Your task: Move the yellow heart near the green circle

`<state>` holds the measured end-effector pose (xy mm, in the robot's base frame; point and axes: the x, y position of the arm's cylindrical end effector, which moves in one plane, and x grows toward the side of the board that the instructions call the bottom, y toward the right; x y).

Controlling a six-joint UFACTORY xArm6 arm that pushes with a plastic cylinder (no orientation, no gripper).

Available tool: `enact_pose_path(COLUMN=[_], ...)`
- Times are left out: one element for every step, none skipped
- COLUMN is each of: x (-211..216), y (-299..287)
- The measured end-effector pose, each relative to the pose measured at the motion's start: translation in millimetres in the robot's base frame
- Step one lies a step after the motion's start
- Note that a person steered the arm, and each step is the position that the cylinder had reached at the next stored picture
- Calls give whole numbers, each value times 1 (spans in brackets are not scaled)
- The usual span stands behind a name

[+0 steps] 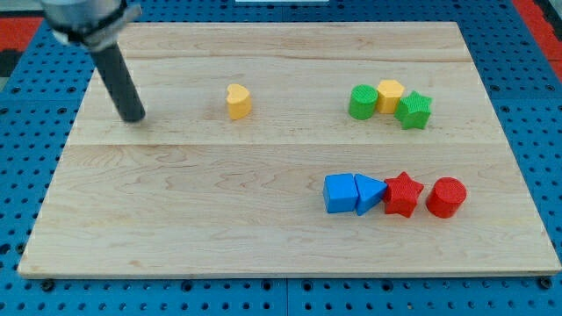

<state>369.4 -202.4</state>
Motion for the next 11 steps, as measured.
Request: enact_pose_path(x=[-44, -36, -34, 5, -31, -14, 12, 18, 44, 96, 96], y=[104, 133, 31, 88, 204, 217, 124, 212, 255, 224, 224])
